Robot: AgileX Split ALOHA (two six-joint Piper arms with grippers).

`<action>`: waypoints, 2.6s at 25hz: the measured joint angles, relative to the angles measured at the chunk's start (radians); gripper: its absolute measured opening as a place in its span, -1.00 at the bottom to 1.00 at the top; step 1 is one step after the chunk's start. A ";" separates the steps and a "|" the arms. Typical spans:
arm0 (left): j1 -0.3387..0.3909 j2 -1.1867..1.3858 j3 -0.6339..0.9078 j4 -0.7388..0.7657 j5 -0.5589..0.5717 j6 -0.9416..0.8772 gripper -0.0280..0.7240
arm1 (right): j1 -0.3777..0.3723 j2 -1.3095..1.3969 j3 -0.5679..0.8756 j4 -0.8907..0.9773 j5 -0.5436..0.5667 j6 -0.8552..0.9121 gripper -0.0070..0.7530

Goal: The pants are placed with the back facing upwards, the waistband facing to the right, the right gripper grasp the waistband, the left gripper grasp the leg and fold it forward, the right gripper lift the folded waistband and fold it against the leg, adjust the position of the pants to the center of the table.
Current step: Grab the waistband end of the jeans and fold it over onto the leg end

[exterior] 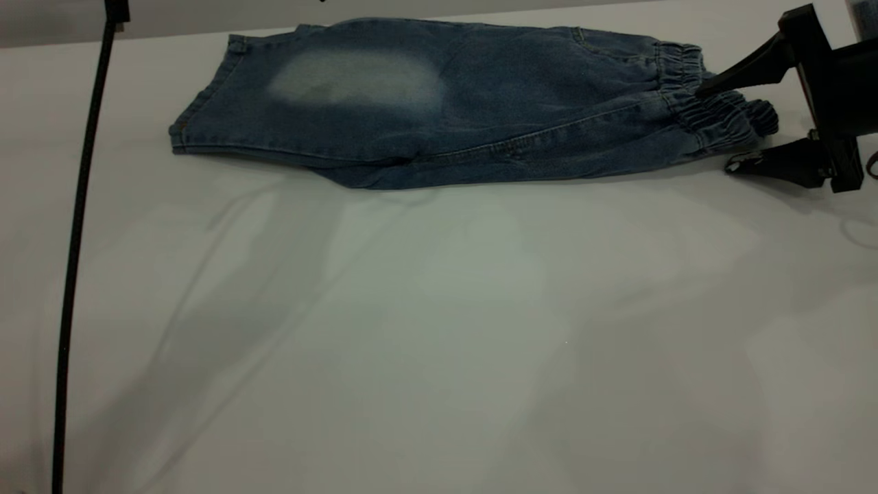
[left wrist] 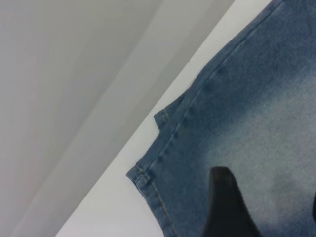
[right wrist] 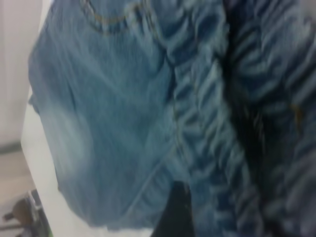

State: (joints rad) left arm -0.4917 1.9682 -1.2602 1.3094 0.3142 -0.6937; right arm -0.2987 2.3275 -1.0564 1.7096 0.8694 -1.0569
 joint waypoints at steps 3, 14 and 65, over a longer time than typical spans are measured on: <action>0.000 0.000 0.000 0.000 0.000 0.000 0.11 | 0.000 0.000 -0.010 0.034 -0.009 0.003 0.58; 0.000 0.001 0.000 -0.002 0.002 0.000 0.11 | 0.000 0.007 -0.032 0.036 -0.010 0.022 0.57; -0.145 0.382 -0.147 -0.001 -0.420 -0.152 0.10 | 0.001 -0.188 -0.076 0.030 0.352 -0.038 -0.74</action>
State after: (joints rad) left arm -0.6365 2.3503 -1.4076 1.3085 -0.1062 -0.8461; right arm -0.2980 2.1391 -1.1329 1.7394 1.2215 -1.0949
